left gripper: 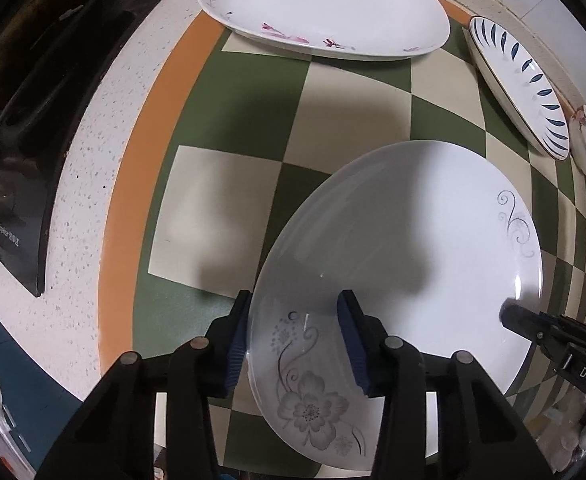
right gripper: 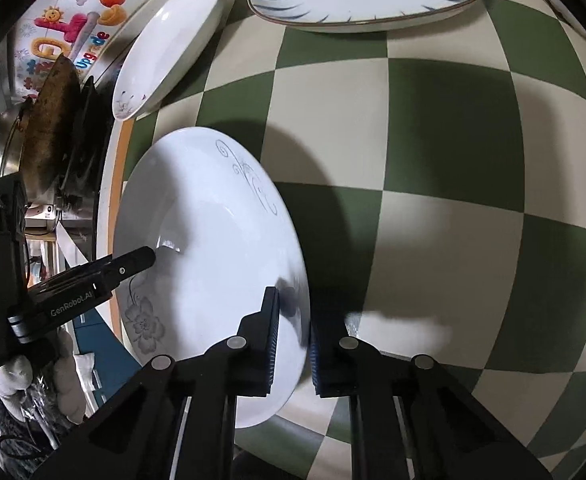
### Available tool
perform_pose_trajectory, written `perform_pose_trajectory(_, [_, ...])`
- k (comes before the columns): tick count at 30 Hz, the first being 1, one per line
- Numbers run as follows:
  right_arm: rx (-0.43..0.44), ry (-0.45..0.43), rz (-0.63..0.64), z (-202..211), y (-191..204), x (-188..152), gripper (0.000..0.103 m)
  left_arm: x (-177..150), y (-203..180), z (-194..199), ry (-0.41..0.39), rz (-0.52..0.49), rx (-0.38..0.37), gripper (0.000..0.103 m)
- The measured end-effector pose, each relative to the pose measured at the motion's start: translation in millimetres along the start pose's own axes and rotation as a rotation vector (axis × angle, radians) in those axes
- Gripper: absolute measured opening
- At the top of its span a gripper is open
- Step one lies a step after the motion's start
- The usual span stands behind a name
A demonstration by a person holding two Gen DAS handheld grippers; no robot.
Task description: Organize plates and bowls
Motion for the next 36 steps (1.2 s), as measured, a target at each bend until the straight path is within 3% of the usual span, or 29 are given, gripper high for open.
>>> perform_pose_trajectory(9, [-0.016,-0.034,-0.010,16,-5,-2,0.015,-6,7,16,-0.021,0.005,-0.036,0.032])
perform_pose_trajectory(23, [-0.057,-0.170,-0.084,108,-52,-5,0.015,-10,-27,79,-0.071,-0.133,-0.150,0.032])
perform_pose_trajectory(28, [-0.083,-0.192,-0.124,123,-80,-9,0.015,-22,-56,78,-0.060,-0.180,-0.168,0.032])
perform_pose_trajectory(36, [-0.103,-0.170,-0.169,111,-113,-24,0.015,-19,-92,38,-0.003,-0.217,-0.141,0.032])
Point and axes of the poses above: each gripper's, at about its wrist camera, not at the fingertips, and z roughly against the way its jaws point, y to its left, x to its top, the point moved 2 cm from there along -z, roughly the way its jaws point, and after that the axes turned 14 degrees about -y, right-handed, at the moved point
